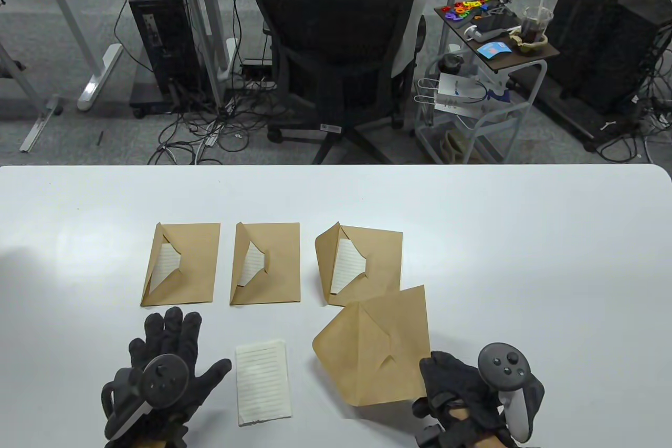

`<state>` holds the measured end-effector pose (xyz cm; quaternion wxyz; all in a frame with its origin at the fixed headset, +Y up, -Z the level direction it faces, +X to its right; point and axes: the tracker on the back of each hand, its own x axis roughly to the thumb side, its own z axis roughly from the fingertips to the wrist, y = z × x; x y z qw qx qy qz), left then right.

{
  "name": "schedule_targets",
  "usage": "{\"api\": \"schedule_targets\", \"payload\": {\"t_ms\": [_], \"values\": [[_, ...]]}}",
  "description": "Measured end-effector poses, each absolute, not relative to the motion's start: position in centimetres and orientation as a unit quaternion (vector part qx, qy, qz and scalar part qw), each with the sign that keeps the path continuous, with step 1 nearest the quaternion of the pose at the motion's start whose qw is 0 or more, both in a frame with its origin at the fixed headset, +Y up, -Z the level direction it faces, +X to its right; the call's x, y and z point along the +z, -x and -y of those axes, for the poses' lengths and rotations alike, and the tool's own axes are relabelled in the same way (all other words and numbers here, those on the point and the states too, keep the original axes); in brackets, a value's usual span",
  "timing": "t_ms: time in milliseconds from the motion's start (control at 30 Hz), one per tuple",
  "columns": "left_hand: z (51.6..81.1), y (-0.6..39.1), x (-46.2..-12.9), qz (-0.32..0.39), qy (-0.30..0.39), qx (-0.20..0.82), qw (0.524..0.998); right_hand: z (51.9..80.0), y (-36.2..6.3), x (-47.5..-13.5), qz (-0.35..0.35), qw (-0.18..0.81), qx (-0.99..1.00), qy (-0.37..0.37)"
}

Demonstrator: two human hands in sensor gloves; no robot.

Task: Pull paper from envelopes and stack

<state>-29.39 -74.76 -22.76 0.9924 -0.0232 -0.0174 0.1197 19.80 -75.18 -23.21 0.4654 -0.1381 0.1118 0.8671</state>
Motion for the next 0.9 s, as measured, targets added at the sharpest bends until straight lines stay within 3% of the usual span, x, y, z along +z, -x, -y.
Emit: {"api": "schedule_targets", "payload": {"t_ms": [300,900], "values": [[74.9,29.5,-22.8,0.019,0.039,0.14,0.989,76.5,-18.1,-23.2,-0.216,0.299,0.92,0.133],[74.8,29.9,-22.5,0.015,0.031,0.149,0.988,76.3,-17.7,-22.8,-0.215,0.207,0.944,0.144]]}}
